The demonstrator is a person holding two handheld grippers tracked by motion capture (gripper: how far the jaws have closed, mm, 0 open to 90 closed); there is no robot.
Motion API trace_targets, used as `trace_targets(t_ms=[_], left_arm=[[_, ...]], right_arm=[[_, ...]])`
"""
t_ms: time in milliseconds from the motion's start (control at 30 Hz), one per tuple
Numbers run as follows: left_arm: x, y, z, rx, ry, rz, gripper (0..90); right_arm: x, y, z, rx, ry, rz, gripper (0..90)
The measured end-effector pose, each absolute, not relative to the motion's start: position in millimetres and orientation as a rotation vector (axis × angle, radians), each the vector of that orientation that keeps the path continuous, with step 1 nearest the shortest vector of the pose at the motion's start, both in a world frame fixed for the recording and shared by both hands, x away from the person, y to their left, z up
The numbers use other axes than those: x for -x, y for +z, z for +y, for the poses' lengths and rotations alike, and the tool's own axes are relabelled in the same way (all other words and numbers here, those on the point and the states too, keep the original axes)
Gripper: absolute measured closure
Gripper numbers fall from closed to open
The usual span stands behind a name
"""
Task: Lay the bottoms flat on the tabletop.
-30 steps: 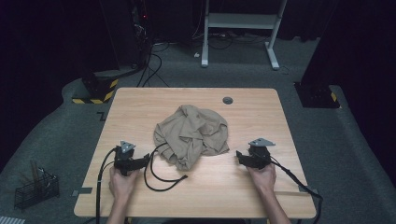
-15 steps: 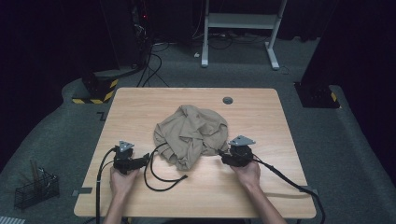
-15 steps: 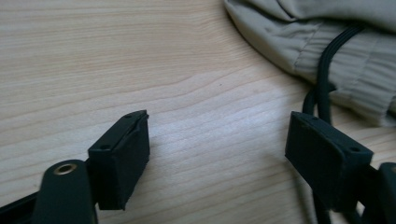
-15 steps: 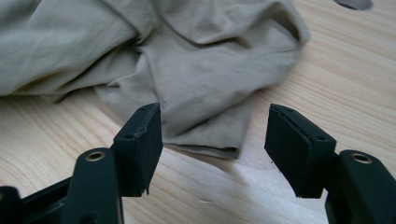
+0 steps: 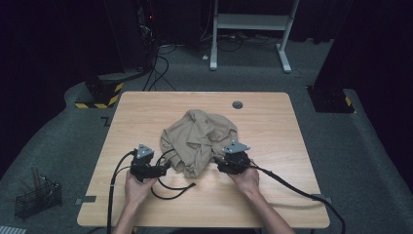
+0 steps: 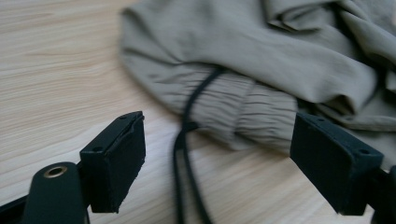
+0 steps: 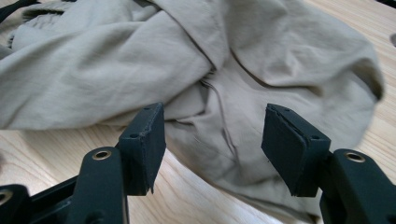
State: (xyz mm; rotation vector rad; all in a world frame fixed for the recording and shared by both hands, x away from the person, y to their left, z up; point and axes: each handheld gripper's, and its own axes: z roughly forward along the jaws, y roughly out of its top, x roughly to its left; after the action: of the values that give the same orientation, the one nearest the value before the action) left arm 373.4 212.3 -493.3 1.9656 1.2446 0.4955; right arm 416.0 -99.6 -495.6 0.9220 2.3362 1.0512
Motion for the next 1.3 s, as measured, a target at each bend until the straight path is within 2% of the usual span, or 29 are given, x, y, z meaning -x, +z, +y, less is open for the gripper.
trace_targets(t_ms=[167, 233, 267, 300, 333, 367, 400, 433, 467, 533, 600, 633, 700, 867, 967, 1000, 1033, 1100, 1133, 1167, 1200, 1233, 1300], left_arm=[[-376.3, -499.1, 191.3, -2.028, 0.496, 1.210, 20.1], [-377.2, -501.7, 185.0, -2.052, 0.517, 1.199, 24.0], [-378.0, -503.0, 182.2, -2.060, 0.524, 1.202, 28.1], [-379.0, -504.0, 180.1, -2.071, 0.548, 1.209, 28.1], [-379.6, -504.6, 178.8, -2.074, 0.569, 1.217, 36.3], [-380.3, -504.3, 178.8, -2.078, 0.583, 1.223, 40.9], [-381.3, -504.1, 179.2, -2.066, 0.583, 1.234, 40.9], [-382.7, -503.9, 179.9, -2.054, 0.564, 1.249, 48.5], [-383.9, -503.4, 180.6, -2.052, 0.562, 1.260, 48.5], [-385.1, -502.4, 180.3, -2.066, 0.577, 1.265, 59.3], [-385.7, -501.4, 179.1, -2.076, 0.586, 1.264, 68.5], [-386.0, -500.8, 179.2, -2.081, 0.591, 1.259, 68.5], [-386.5, -500.4, 179.6, -2.086, 0.583, 1.260, 76.5], [-386.3, -497.4, 183.4, -2.068, 0.573, 1.259, 85.6], [-386.6, -495.6, 186.4, -2.054, 0.556, 1.264, 86.8], [-386.7, -495.8, 185.6, -2.059, 0.555, 1.260, 87.1], [-386.7, -495.8, 185.6, -2.059, 0.555, 1.260, 87.2], [-386.5, -496.5, 184.4, -2.064, 0.560, 1.258, 87.3], [-386.6, -496.6, 184.3, -2.063, 0.560, 1.258, 87.5], [-386.8, -496.5, 184.3, -2.061, 0.559, 1.259, 87.5], [-386.9, -496.3, 184.5, -2.062, 0.556, 1.258, 87.6], [-386.9, -496.5, 184.5, -2.057, 0.554, 1.261, 87.6], [-387.1, -496.5, 184.3, -2.058, 0.555, 1.260, 87.8]], right_arm=[[-430.6, -503.9, -95.3, -0.961, 0.998, 2.341, 45.8], [-436.2, -507.2, -95.5, -0.977, 0.989, 2.360, 51.7], [-440.5, -509.9, -95.2, -0.974, 0.988, 2.386, 59.9], [-440.5, -509.9, -95.2, -0.974, 0.988, 2.386, 59.9], [-444.1, -512.6, -94.4, -0.983, 0.973, 2.411, 67.1], [-445.1, -513.9, -94.3, -0.984, 0.965, 2.416, 70.6], [-445.1, -513.9, -94.3, -0.984, 0.965, 2.416, 70.6], [-445.8, -515.8, -94.0, -0.977, 0.950, 2.424, 78.3], [-445.8, -515.8, -94.0, -0.977, 0.950, 2.424, 78.3], [-444.7, -516.2, -93.7, -0.950, 0.950, 2.429, 85.5], [-443.2, -513.8, -94.8, -0.926, 0.954, 2.426, 88.2], [-443.2, -513.8, -94.8, -0.926, 0.954, 2.426, 88.2], [-442.6, -511.2, -97.0, -0.924, 0.966, 2.423, 88.6], [-442.1, -503.2, -115.3, -0.958, 0.975, 2.381, 88.7], [-441.1, -502.1, -121.2, -0.966, 0.961, 2.369, 88.4], [-439.6, -500.5, -125.7, -0.967, 0.957, 2.366, 82.9], [-439.6, -500.5, -125.7, -0.967, 0.957, 2.366, 82.9], [-433.4, -496.7, -126.2, -0.938, 1.002, 2.361, 67.7], [-425.5, -491.9, -123.7, -0.900, 1.090, 2.385, 56.3], [-425.5, -491.9, -123.7, -0.900, 1.090, 2.385, 56.3], [-418.7, -487.4, -121.8, -0.871, 1.185, 2.386, 50.2], [-418.7, -487.4, -121.8, -0.871, 1.185, 2.386, 50.2], [-412.5, -481.2, -115.1, -0.828, 1.220, 2.379, 42.1]])
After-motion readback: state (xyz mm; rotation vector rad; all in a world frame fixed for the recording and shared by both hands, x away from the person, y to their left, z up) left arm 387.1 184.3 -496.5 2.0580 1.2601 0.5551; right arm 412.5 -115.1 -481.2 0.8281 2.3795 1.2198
